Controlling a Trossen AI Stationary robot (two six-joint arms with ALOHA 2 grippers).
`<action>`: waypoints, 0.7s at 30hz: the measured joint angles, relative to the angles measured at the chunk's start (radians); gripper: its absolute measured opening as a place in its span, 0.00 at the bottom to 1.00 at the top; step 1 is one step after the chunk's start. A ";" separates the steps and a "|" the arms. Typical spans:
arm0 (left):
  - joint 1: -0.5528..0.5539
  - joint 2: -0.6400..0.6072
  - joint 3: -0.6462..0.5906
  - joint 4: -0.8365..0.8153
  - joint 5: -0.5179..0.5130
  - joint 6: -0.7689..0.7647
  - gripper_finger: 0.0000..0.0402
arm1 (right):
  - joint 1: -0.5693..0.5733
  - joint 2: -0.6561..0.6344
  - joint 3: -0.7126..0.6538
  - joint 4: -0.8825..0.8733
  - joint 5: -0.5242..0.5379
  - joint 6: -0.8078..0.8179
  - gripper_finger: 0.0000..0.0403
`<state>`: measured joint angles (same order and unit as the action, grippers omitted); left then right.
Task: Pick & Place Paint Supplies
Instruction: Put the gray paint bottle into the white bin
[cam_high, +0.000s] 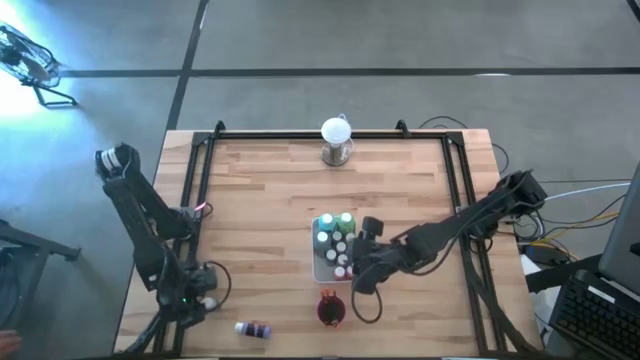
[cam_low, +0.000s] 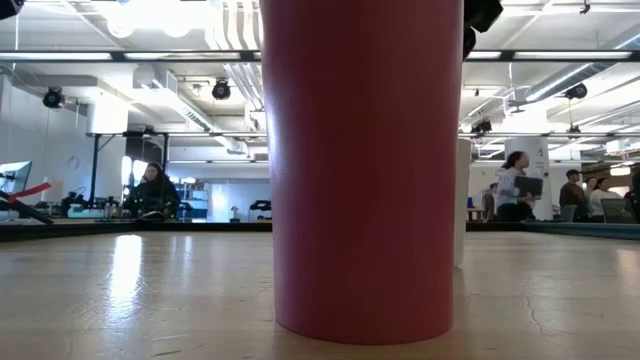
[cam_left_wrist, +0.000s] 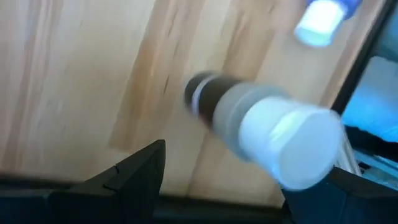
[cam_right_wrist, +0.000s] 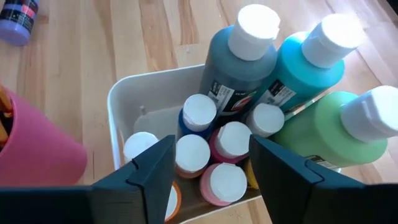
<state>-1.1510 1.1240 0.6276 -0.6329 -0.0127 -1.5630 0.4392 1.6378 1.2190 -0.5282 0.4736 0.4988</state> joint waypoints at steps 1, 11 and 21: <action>-0.002 0.000 -0.003 0.013 -0.016 0.013 0.73 | -0.003 -0.003 0.000 0.000 0.000 0.002 0.50; -0.032 0.001 -0.011 0.035 -0.110 0.053 0.73 | -0.022 -0.044 0.000 -0.023 0.029 0.003 0.52; -0.059 0.121 -0.012 0.110 -0.166 0.092 0.73 | -0.024 -0.079 0.000 -0.046 0.082 -0.012 0.48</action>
<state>-1.2102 1.2451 0.6155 -0.5227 -0.1783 -1.4709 0.4156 1.5589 1.2190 -0.5739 0.5552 0.4866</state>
